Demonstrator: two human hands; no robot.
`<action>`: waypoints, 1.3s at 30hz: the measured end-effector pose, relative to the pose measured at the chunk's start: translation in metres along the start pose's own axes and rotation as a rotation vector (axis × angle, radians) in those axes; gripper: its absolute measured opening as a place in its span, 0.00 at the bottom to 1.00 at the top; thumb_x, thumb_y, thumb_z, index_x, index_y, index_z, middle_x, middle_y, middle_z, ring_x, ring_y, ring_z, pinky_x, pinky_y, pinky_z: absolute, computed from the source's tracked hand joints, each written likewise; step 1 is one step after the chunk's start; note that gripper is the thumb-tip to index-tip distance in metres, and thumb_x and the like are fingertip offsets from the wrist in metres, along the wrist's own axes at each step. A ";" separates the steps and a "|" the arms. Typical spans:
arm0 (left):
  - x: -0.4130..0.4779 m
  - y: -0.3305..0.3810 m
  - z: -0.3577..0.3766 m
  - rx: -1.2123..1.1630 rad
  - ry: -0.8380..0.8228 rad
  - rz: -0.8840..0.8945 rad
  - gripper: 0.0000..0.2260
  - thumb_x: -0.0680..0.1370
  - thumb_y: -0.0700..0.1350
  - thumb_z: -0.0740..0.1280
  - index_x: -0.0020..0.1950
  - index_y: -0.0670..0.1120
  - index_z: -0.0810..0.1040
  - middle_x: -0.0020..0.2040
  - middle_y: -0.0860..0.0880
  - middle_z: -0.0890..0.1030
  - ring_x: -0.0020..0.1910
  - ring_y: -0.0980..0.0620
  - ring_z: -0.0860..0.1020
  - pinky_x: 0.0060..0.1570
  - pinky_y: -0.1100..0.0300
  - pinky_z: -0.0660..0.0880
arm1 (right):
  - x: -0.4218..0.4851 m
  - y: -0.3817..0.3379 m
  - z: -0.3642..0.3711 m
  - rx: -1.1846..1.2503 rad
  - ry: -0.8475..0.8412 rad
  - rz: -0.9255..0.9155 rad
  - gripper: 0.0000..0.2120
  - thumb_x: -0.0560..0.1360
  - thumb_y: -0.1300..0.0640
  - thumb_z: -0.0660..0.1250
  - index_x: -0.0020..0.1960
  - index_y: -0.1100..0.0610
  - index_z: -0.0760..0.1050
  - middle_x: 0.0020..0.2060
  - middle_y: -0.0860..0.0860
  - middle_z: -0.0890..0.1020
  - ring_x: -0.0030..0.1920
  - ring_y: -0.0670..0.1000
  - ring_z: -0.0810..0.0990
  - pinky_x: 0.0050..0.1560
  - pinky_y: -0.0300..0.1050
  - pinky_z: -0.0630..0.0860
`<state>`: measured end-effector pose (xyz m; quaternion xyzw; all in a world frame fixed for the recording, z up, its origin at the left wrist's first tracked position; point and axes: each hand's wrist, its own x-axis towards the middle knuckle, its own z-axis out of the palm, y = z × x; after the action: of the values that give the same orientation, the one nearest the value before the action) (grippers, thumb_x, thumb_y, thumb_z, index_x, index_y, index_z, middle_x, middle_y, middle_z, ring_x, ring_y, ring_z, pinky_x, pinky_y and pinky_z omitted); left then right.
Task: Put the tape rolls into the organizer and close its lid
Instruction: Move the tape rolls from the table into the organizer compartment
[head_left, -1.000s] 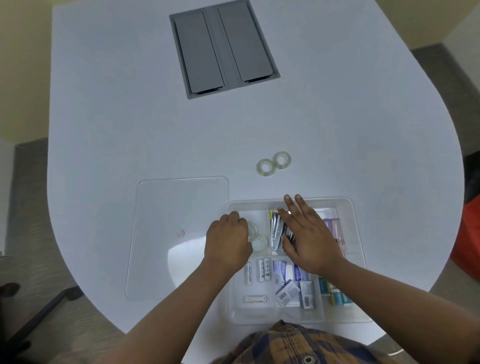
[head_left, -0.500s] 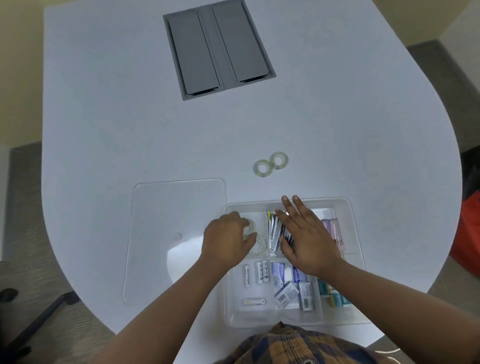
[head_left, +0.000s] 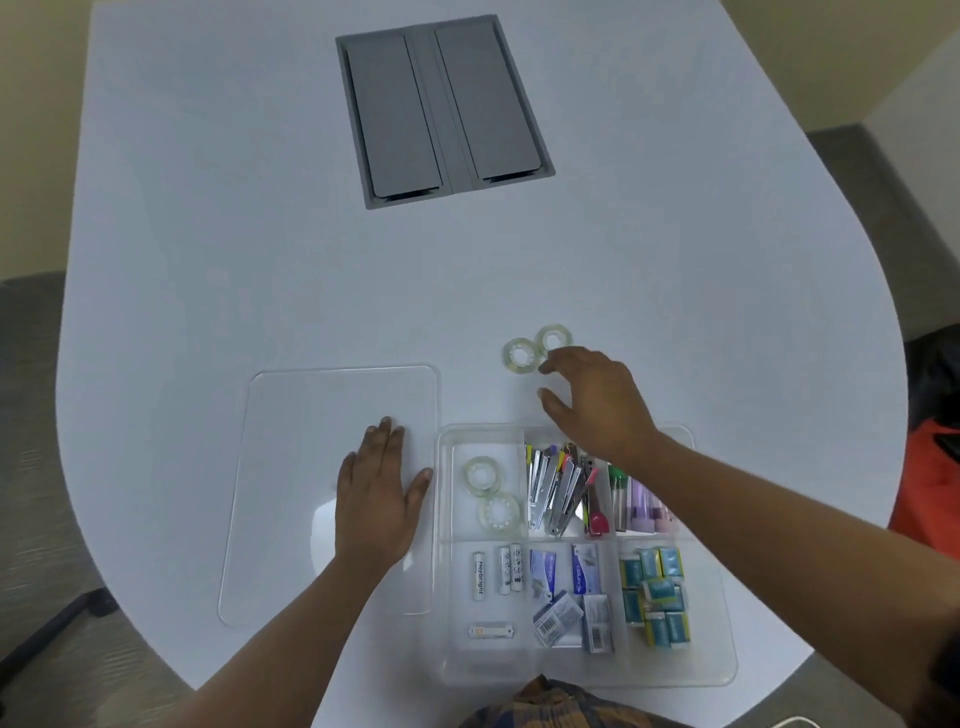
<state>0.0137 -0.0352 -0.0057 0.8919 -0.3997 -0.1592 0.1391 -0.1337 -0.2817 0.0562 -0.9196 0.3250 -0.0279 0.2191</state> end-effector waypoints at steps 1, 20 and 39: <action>-0.001 -0.001 0.003 0.027 -0.029 0.012 0.34 0.78 0.64 0.44 0.78 0.45 0.56 0.79 0.47 0.55 0.78 0.48 0.52 0.75 0.47 0.51 | 0.012 0.002 -0.002 -0.021 -0.045 0.020 0.16 0.75 0.52 0.68 0.60 0.55 0.77 0.62 0.53 0.79 0.59 0.58 0.78 0.58 0.53 0.73; 0.000 -0.010 0.014 0.098 -0.167 0.012 0.38 0.75 0.67 0.32 0.79 0.45 0.46 0.79 0.48 0.43 0.78 0.47 0.40 0.75 0.45 0.43 | 0.054 0.022 0.007 -0.127 -0.057 0.247 0.24 0.66 0.47 0.73 0.58 0.54 0.72 0.51 0.53 0.77 0.51 0.57 0.77 0.45 0.49 0.74; 0.005 -0.010 0.007 0.121 -0.305 -0.003 0.43 0.67 0.72 0.27 0.77 0.48 0.34 0.75 0.51 0.30 0.76 0.48 0.32 0.73 0.46 0.36 | -0.061 -0.055 0.027 -0.109 -0.424 -0.177 0.29 0.68 0.44 0.73 0.66 0.48 0.70 0.60 0.47 0.76 0.58 0.52 0.75 0.56 0.48 0.70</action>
<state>0.0209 -0.0331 -0.0172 0.8647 -0.4238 -0.2685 0.0229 -0.1437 -0.1960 0.0608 -0.9403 0.1910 0.1643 0.2290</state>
